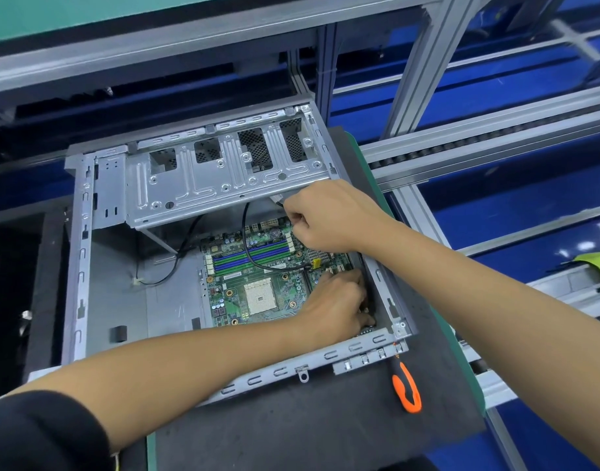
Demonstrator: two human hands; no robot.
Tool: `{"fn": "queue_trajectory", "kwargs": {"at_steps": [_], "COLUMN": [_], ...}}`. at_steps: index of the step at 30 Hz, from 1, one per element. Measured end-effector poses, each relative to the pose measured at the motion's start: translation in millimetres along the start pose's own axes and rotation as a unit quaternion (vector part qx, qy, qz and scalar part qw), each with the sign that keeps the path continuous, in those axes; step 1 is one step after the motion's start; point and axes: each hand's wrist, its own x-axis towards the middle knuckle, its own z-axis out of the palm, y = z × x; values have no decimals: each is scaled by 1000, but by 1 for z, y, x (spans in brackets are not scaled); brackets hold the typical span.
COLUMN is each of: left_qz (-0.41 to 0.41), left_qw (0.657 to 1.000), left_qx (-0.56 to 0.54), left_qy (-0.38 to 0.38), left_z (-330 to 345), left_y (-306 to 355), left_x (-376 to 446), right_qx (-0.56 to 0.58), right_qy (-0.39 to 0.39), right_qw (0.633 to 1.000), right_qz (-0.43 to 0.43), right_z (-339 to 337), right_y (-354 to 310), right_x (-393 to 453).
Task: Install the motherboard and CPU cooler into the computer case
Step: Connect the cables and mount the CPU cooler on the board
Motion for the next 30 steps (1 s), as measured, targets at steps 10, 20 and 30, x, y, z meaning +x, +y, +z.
{"fn": "queue_trajectory", "kwargs": {"at_steps": [10, 20, 30], "left_qz": [-41, -24, -31], "left_qw": [997, 997, 989], "left_qx": [-59, -75, -98], "left_qy": [11, -5, -102], "left_z": [-4, -8, -29], "left_y": [-1, 1, -8], "left_x": [3, -1, 5], "right_qx": [13, 11, 33], "right_qy": [-4, -1, 8], "right_qw": [1000, 1000, 999], "right_qz": [3, 1, 15], "right_z": [-3, -1, -2], "right_y": [-1, -1, -3], "right_x": [-1, -1, -2]}}
